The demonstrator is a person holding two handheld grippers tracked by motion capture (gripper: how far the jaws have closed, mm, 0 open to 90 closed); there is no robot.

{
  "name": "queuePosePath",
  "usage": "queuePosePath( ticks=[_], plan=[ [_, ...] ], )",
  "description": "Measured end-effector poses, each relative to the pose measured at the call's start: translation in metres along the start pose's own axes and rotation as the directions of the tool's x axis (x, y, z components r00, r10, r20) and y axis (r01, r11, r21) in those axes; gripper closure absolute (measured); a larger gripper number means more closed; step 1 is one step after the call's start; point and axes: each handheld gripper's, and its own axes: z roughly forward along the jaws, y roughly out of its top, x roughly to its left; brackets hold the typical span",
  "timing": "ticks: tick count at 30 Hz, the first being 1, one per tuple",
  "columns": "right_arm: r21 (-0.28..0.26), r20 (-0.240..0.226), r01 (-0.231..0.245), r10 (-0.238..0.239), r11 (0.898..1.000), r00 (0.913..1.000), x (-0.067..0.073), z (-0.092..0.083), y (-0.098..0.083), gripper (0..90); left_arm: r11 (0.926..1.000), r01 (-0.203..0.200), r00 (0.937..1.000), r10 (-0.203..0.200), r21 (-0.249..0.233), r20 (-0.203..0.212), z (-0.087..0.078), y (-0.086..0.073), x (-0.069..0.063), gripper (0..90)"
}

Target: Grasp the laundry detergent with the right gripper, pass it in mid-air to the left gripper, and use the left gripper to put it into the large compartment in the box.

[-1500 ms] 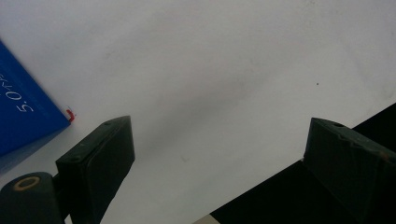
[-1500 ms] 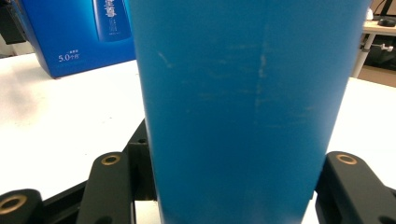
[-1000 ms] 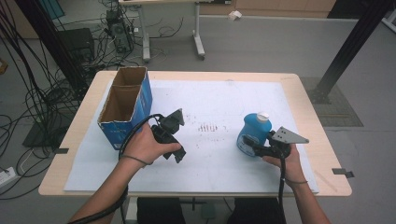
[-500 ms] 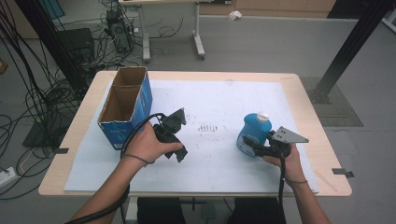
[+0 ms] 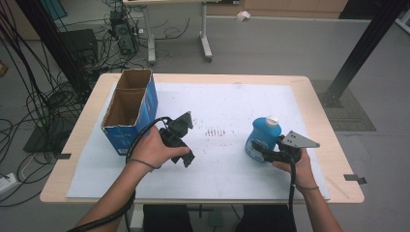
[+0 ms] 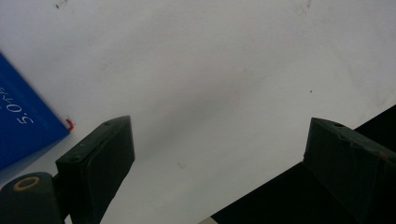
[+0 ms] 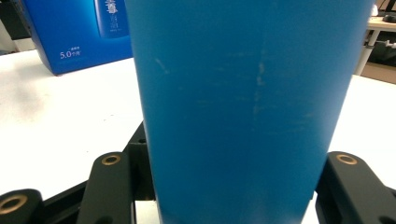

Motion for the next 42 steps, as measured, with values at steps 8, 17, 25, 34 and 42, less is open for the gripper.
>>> queuePosePath(
  ticks=[8,17,25,34,42],
  plan=[
    [0.001,-0.002,0.000,0.000,1.000,1.0000,0.000,0.000,0.000,43.7,1.0000,-0.001,1.0000,0.001,-0.004,-0.003,-0.003,0.002,0.001,9.0],
    [0.002,0.002,0.001,-0.001,1.000,1.0000,0.000,0.000,0.000,43.8,0.9999,-0.012,0.9999,0.012,-0.002,0.001,-0.001,0.004,0.002,9.0],
    [0.006,0.005,-0.006,0.006,1.000,1.0000,0.001,0.000,0.001,44.1,1.0000,-0.002,1.0000,0.002,-0.010,0.006,0.000,0.001,0.005,9.0],
    [0.014,0.010,-0.007,0.007,1.000,0.9999,0.001,0.000,0.002,44.3,0.9998,-0.014,0.9999,0.014,-0.012,0.006,-0.003,0.000,0.006,9.0],
    [0.027,0.007,-0.016,0.016,1.000,0.9999,0.001,0.001,0.004,44.4,0.9992,-0.033,0.9995,0.033,-0.022,-0.005,-0.012,0.003,0.005,9.0]
  ],
)
